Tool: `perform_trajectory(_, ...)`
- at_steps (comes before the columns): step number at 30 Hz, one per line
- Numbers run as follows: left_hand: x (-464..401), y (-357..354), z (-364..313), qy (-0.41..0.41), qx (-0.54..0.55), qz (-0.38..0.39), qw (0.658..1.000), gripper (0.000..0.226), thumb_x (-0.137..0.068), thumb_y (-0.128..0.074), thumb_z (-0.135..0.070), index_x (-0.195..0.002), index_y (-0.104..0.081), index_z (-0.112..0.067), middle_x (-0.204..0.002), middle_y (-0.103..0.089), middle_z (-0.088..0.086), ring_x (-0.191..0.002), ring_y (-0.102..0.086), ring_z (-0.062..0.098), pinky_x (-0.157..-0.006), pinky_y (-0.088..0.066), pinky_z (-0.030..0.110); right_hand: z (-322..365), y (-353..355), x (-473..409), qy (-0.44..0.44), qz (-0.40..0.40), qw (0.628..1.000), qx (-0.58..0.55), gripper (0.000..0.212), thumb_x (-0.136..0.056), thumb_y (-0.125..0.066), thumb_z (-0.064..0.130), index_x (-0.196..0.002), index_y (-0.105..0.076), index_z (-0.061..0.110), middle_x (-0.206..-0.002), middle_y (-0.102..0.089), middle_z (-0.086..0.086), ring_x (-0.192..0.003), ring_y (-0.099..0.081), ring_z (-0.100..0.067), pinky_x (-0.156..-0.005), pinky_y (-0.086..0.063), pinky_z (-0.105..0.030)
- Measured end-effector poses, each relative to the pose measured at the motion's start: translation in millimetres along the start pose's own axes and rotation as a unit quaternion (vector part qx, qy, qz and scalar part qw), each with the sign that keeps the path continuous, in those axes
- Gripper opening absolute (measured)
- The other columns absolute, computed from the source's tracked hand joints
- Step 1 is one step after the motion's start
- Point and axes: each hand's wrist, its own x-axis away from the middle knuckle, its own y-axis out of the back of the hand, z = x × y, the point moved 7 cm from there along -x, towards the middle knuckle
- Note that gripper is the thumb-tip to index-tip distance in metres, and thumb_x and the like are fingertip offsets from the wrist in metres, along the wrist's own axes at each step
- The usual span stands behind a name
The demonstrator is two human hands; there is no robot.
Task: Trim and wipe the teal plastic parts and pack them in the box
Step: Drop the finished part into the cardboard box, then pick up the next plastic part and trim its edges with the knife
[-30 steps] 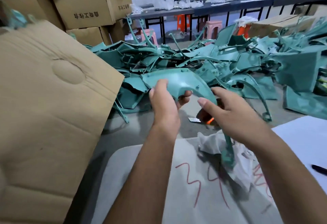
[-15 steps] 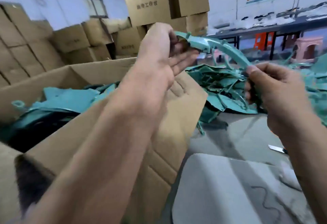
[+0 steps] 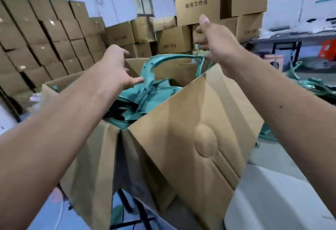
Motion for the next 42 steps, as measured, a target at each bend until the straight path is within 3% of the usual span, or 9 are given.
perform_trajectory(3, -4, 1, 6, -0.003, -0.029, 0.003, 1.000, 0.025, -0.097, -0.051, -0.012, -0.121, -0.050, -0.011, -0.115, -0.047, 0.013, -0.095, -0.052, 0.035, -0.081, -0.052, 0.055, -13, -15, 3, 0.030, 0.009, 0.995, 0.096, 0.064, -0.106, -0.039, 0.056, -0.129, -0.063, 0.002, -0.125, -0.068, -0.017, -0.117, -0.062, -0.033, -0.107, -0.049, -0.053)
perform_trajectory(8, 23, -37, 13, 0.005, -0.119, 0.085, 0.989, 0.041, -0.094, -0.058, -0.019, -0.133, -0.055, -0.009, -0.147, -0.040, 0.024, -0.131, -0.046, 0.044, -0.100, -0.054, 0.046, -38, 0, 21, 0.090, -0.057, 0.985, 0.137, 0.036, -0.107, -0.046, 0.047, -0.110, -0.069, 0.020, -0.098, -0.067, 0.013, -0.090, -0.059, 0.002, -0.084, -0.048, -0.023)
perform_trajectory(13, 79, -109, 22, -0.160, -0.169, 0.168, 0.958, 0.014, -0.089, -0.064, -0.022, -0.102, -0.065, -0.019, -0.101, -0.060, -0.003, -0.099, -0.059, 0.018, -0.082, -0.055, 0.033, -77, 49, 51, 0.038, -0.159, 0.986, 0.023, 0.042, -0.097, -0.051, 0.047, -0.091, -0.071, 0.010, -0.094, -0.072, -0.010, -0.098, -0.068, -0.031, -0.093, -0.055, -0.057)
perform_trajectory(17, 122, -167, 85, -0.198, -0.120, 0.179, 0.956, 0.005, -0.080, -0.063, -0.014, -0.082, -0.060, -0.017, -0.072, -0.059, -0.006, -0.070, -0.056, 0.018, -0.068, -0.052, 0.034, -130, 102, 85, -0.053, -0.202, 0.978, 0.017, 0.034, -0.097, -0.056, 0.037, -0.079, -0.069, 0.012, -0.080, -0.073, -0.009, -0.082, -0.072, -0.033, -0.078, -0.060, -0.059)
perform_trajectory(26, 137, -264, 317, 0.008, -0.240, 0.273, 0.932, 0.005, -0.073, -0.053, -0.017, -0.078, -0.055, -0.015, -0.081, -0.063, 0.008, -0.081, -0.065, 0.031, -0.075, -0.059, 0.042, -239, 263, 171, -0.265, -0.189, 0.905, 0.273, 0.022, -0.090, -0.068, 0.023, -0.077, -0.070, 0.006, -0.081, -0.073, -0.021, -0.085, -0.071, -0.040, -0.082, -0.060, -0.054)
perform_trajectory(28, 130, -281, 358, -0.060, -0.393, 0.300, 0.867, 0.004, -0.080, -0.056, -0.014, -0.084, -0.058, -0.015, -0.089, -0.063, 0.010, -0.090, -0.064, 0.033, -0.070, -0.048, 0.036, -258, 286, 179, -0.289, -0.137, 0.870, 0.375, 0.024, -0.092, -0.068, 0.026, -0.081, -0.072, 0.006, -0.085, -0.074, -0.019, -0.090, -0.070, -0.039, -0.080, -0.058, -0.043)
perform_trajectory(32, 126, -311, 393, -0.393, -0.664, 0.285, 0.568, 0.027, -0.084, -0.063, -0.021, -0.110, -0.067, -0.016, -0.133, -0.044, 0.015, -0.129, -0.038, 0.036, -0.097, -0.043, 0.043, -283, 311, 188, -0.317, -0.049, 0.782, 0.535, 0.022, -0.088, -0.068, 0.022, -0.109, -0.070, 0.015, -0.112, -0.072, -0.014, -0.108, -0.066, -0.034, -0.083, -0.053, -0.035)
perform_trajectory(36, 107, -333, 428, -0.457, -0.754, 0.302, 0.363, 0.028, -0.092, -0.058, -0.026, -0.116, -0.072, -0.020, -0.168, 0.000, 0.019, -0.155, 0.005, 0.041, -0.123, -0.012, 0.058, -301, 310, 183, -0.347, 0.051, 0.741, 0.573, 0.033, -0.089, -0.070, 0.028, -0.120, -0.064, 0.017, -0.119, -0.065, -0.011, -0.103, -0.063, -0.030, -0.078, -0.052, -0.037)
perform_trajectory(42, 78, -358, 444, -0.466, -0.798, 0.277, 0.262, 0.049, -0.101, -0.040, -0.024, -0.148, -0.049, -0.014, -0.168, -0.021, 0.013, -0.157, 0.001, 0.039, -0.124, 0.003, 0.062, -294, 332, 192, -0.413, 0.153, 0.672, 0.596, 0.012, -0.080, -0.075, 0.023, -0.088, -0.071, 0.014, -0.081, -0.070, -0.004, -0.073, -0.066, -0.023, -0.055, -0.046, -0.028)
